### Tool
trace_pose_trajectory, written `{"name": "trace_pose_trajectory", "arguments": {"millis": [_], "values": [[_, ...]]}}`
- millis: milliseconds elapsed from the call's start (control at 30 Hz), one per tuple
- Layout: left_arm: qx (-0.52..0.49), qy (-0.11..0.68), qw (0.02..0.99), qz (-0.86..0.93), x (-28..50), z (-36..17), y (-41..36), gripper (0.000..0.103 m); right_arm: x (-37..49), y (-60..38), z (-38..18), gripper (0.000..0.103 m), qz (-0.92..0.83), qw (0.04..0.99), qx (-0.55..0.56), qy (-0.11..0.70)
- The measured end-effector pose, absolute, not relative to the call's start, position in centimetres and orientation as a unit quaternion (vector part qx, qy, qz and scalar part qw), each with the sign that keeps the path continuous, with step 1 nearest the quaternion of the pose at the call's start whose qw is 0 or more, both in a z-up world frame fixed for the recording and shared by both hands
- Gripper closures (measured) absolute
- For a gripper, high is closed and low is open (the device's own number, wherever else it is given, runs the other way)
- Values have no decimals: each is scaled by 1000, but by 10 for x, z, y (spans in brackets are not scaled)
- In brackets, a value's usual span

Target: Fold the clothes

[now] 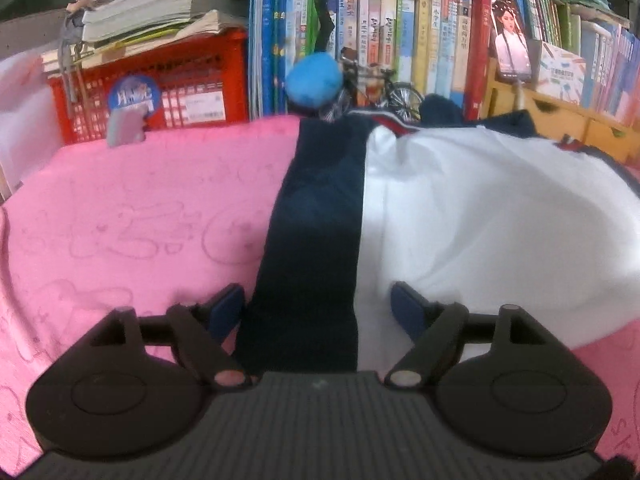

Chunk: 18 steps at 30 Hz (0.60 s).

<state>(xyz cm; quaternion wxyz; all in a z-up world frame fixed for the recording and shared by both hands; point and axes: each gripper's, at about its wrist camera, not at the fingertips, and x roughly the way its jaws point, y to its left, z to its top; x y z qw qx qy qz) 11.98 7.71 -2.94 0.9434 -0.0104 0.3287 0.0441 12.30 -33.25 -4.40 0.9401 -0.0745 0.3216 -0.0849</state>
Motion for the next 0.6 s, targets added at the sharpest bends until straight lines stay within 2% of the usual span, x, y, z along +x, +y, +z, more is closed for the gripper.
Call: {"name": "trace_pose_trajectory", "arguments": {"millis": [133, 267, 400, 533, 600], "values": [[-12, 330, 943, 43, 121, -29, 77, 21, 116, -356, -44, 79, -126, 936, -91, 317], [-10, 330, 943, 44, 122, -29, 78, 21, 107, -307, -27, 78, -22, 953, -76, 291], [-10, 330, 943, 45, 123, -29, 77, 21, 100, -256, -10, 61, 86, 959, -61, 261], [-9, 331, 943, 45, 123, -29, 77, 20, 93, -205, 7, 59, 193, 953, -46, 228], [-9, 331, 943, 45, 123, -30, 78, 20, 102, -169, 3, 59, 235, 940, -45, 245]]}}
